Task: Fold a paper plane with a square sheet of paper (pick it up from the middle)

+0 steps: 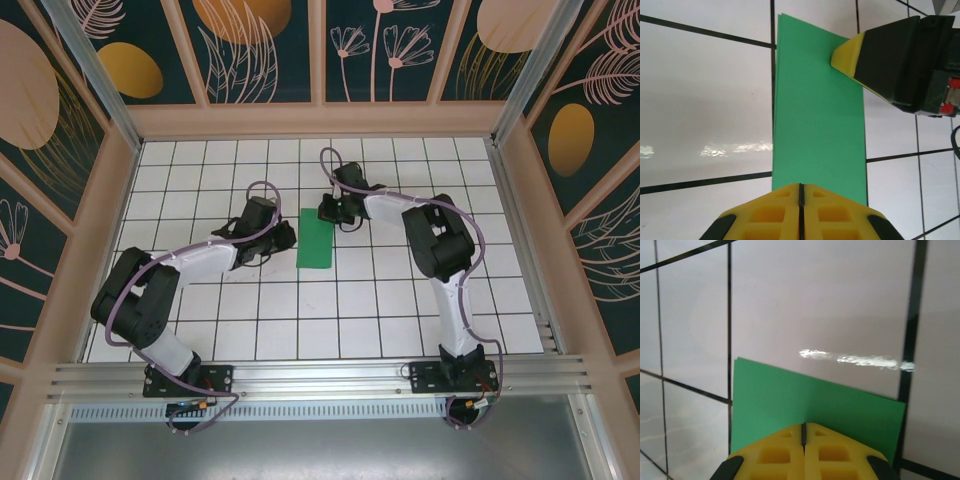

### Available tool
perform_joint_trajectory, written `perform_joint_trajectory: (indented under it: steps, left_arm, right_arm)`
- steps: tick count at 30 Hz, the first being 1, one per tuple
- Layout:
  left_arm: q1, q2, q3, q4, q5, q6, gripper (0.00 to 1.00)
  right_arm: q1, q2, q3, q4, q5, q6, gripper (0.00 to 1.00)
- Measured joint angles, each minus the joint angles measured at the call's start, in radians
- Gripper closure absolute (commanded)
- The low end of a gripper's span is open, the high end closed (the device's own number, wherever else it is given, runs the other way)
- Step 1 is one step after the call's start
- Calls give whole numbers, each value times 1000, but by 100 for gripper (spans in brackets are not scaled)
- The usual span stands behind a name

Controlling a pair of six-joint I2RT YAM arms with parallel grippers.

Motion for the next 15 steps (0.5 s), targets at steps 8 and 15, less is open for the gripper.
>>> perform_joint_trajectory:
  steps: [8, 15]
  left_arm:
    - [-35, -6, -30, 75, 68, -63, 90]
    - [-105, -10, -70, 153, 113, -142, 97]
  right_arm:
    - [-3, -117, -161, 8, 94, 63, 100]
    - [-45, -331, -477, 140, 12, 148, 100]
